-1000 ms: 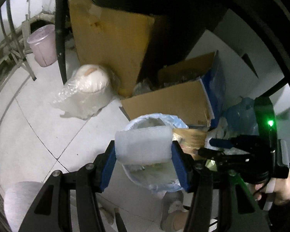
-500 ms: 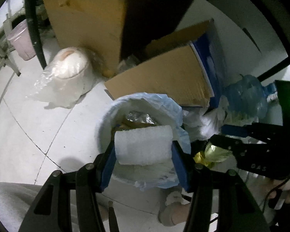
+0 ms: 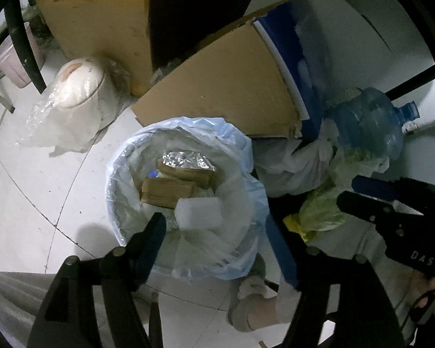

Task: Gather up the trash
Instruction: 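Open the left tool over the bin to drop the foam block, then raise both open tools from the bin back up toward the counter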

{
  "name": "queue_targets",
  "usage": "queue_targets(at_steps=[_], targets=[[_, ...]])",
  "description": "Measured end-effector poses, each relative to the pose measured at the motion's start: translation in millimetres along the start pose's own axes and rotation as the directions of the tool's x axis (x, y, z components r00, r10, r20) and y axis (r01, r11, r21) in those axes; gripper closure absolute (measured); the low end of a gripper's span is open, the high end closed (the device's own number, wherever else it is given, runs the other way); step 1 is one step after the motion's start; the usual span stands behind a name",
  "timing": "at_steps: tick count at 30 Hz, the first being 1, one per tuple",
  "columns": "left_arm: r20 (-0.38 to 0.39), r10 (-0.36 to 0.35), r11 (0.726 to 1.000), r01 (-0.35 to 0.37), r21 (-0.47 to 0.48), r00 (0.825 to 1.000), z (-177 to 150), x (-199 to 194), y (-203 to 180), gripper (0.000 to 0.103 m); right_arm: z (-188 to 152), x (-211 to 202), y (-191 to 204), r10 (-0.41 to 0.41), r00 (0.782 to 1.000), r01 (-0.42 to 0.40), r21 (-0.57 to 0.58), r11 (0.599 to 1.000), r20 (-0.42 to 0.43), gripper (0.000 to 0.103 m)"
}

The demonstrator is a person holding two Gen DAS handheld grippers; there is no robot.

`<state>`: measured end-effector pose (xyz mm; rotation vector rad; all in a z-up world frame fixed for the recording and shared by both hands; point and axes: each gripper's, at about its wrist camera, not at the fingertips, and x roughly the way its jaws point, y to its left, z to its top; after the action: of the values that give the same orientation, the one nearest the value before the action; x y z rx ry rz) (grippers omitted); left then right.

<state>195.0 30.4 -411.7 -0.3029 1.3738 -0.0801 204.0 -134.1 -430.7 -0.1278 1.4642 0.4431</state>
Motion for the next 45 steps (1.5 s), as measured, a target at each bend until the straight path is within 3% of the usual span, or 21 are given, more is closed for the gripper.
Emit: queue_targets(at_steps=[9,27,39,45], targets=[[0.036,0.016,1.0,-0.015,-0.007,0.999,-8,-21,0,0.031,-6,-18,10,0.011,0.999,-0.01,-0.01,1.0,0.031,0.064],[0.183,0.032,0.999,-0.033,0.004,0.983,-43,-104,-11,0.031,-32,-83,40,0.018,0.99,-0.009,-0.062,0.998,0.138,0.064],[0.311,0.039,0.999,-0.046,0.017,0.95,-71,-167,-26,0.031,-63,-137,49,0.015,0.974,0.0,-0.07,0.998,0.225,0.064],[0.39,0.045,0.998,-0.058,0.022,0.92,-77,-200,-31,0.031,-76,-169,55,0.017,0.962,0.006,-0.084,0.996,0.272,0.059]])
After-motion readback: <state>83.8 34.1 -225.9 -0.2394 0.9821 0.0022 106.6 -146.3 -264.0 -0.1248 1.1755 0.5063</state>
